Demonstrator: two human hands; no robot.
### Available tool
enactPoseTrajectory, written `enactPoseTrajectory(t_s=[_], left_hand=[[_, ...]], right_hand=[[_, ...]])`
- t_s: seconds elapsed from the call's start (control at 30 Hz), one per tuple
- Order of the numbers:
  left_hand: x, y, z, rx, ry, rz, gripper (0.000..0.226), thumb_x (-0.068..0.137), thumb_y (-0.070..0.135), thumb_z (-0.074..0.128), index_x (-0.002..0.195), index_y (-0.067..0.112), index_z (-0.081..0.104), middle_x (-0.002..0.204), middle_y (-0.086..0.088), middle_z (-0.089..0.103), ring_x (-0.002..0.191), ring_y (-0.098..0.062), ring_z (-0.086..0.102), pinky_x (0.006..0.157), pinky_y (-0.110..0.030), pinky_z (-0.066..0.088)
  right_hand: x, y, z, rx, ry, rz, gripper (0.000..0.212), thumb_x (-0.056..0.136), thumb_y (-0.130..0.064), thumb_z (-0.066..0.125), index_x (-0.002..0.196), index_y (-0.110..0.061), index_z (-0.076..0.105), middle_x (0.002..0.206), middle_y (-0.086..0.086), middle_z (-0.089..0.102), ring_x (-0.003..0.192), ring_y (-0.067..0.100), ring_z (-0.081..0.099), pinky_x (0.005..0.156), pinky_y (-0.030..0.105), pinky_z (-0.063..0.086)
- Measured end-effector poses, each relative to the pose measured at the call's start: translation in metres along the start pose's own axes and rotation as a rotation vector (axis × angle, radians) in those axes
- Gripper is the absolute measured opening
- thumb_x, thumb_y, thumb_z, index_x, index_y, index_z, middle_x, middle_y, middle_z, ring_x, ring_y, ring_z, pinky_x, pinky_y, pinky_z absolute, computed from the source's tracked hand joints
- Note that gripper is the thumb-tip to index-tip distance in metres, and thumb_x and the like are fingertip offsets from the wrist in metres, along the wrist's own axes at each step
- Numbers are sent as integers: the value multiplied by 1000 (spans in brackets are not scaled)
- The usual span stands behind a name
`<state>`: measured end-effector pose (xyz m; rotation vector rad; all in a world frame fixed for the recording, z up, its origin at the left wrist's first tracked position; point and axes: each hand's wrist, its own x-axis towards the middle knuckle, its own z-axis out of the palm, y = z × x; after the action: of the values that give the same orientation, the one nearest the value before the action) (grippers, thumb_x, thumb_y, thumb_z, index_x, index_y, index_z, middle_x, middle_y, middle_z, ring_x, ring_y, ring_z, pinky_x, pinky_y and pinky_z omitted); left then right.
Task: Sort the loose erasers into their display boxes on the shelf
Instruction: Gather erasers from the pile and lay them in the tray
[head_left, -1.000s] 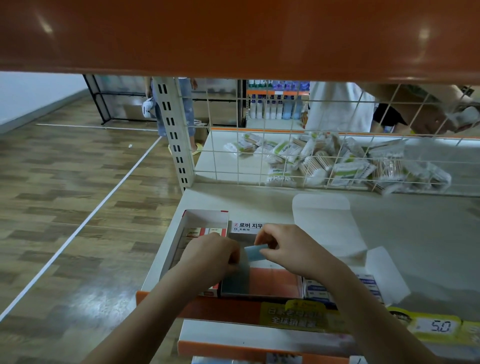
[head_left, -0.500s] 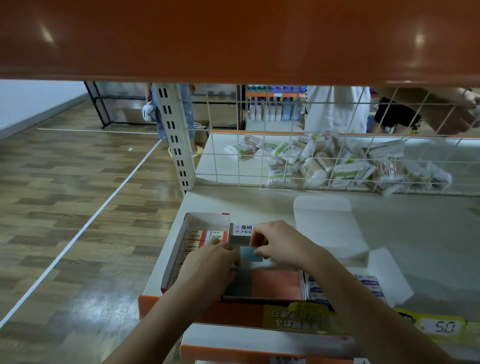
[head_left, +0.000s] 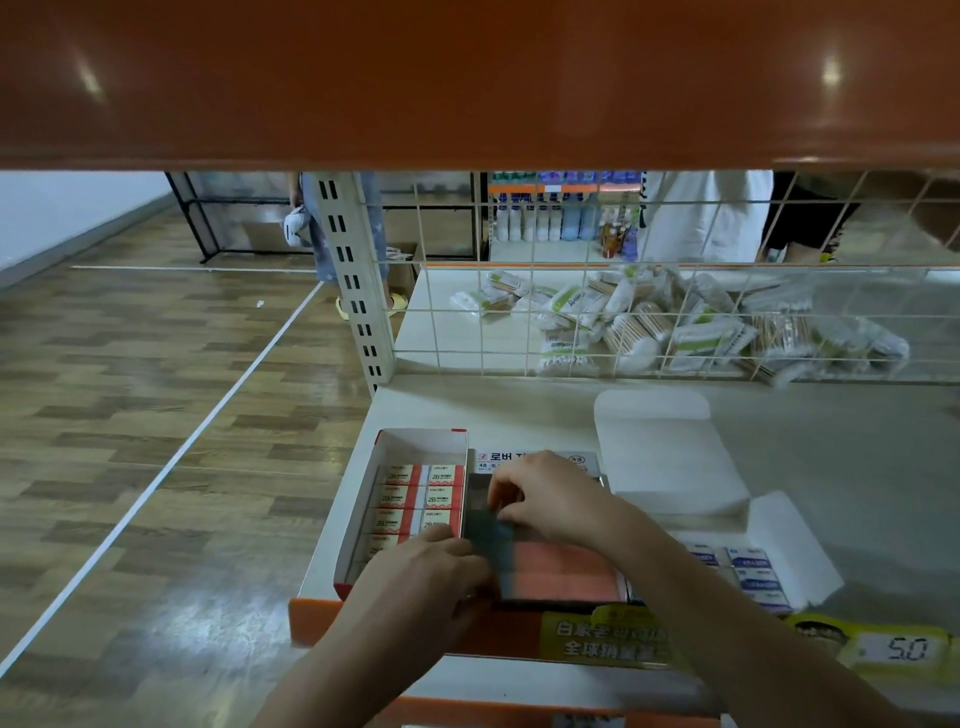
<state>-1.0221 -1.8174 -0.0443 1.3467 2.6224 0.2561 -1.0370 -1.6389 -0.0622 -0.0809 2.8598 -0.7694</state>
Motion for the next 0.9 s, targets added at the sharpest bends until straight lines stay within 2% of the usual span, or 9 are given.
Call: enactPoseTrajectory(t_s=[0.13, 0.27, 0.4, 0.5, 0.57, 0.7, 0.9], left_hand=[[2, -1, 0, 21, -27, 23, 28, 97, 36, 42, 122, 31, 52, 127, 15, 51, 118, -4, 39, 92, -17, 37], [8, 0, -5, 39, -62, 48, 31, 96, 38, 44, 125, 33, 51, 131, 15, 48, 121, -5, 39, 94, -19, 37], [23, 2, -20, 42, 46, 96, 28, 95, 38, 45, 121, 35, 55, 131, 18, 48, 120, -5, 41, 94, -18, 35], [48, 7, -32, 117, 109, 116, 30, 96, 42, 39, 123, 37, 50, 130, 16, 48, 116, -4, 41, 96, -20, 36], [73, 15, -39, 157, 141, 135, 31, 96, 44, 39, 125, 36, 48, 131, 15, 47, 117, -6, 41, 97, -22, 35], [125, 52, -45, 202, 190, 200, 42, 93, 48, 42, 133, 34, 42, 136, 11, 44, 126, -13, 37, 103, -30, 32], [196, 149, -39, 234, 175, 422, 47, 93, 49, 44, 134, 27, 42, 135, 3, 46, 125, -21, 39, 100, -35, 35]], right_hand=[[0, -1, 5, -78, 18, 3, 20, 87, -18, 61, 107, -18, 64, 112, 1, 63, 103, 16, 57, 83, 25, 42], [1, -6, 11, -188, 60, -2, 19, 88, -16, 58, 106, -14, 64, 109, 5, 64, 100, 20, 57, 81, 28, 42], [-2, -5, 2, -207, 122, -12, 19, 87, -15, 57, 104, -13, 64, 106, 6, 62, 98, 22, 58, 80, 31, 44], [-15, 8, -22, -178, 248, 3, 20, 88, -14, 56, 107, -15, 63, 106, 5, 63, 96, 20, 57, 76, 27, 40], [-27, 23, -42, -194, 339, 34, 26, 88, -13, 55, 114, -17, 60, 112, 4, 61, 101, 18, 55, 80, 26, 39], [-66, 67, -80, -234, 476, 191, 33, 89, -21, 58, 122, -19, 53, 122, 2, 52, 116, 17, 45, 94, 30, 38], [-153, 143, -114, -255, 554, 476, 40, 89, -24, 57, 128, -18, 49, 127, 5, 50, 121, 21, 42, 98, 31, 37]])
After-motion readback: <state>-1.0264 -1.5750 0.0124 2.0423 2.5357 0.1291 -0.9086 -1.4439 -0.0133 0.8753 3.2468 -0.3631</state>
